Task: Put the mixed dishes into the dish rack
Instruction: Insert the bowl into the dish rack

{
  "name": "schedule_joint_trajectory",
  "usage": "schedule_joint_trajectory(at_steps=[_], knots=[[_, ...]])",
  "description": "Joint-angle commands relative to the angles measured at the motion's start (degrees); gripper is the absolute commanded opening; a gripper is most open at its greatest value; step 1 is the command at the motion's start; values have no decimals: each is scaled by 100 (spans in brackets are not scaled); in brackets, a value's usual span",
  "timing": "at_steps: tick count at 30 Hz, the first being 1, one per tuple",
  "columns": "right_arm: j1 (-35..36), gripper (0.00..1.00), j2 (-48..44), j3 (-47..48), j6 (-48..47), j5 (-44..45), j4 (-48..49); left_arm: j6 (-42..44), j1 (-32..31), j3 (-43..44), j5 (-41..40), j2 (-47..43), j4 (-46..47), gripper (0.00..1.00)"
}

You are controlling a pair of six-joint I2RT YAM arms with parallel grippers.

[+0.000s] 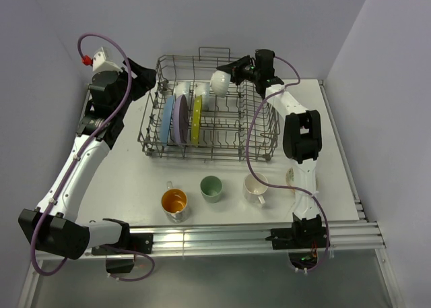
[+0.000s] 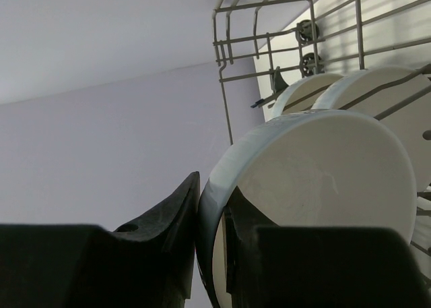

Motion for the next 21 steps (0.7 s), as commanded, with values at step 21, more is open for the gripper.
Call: schedule_joint_trajectory(at_steps=[21], knots=[[-182,20,93,-176,-158,-227,-152,-69,24,162,-84,-64,82,75]])
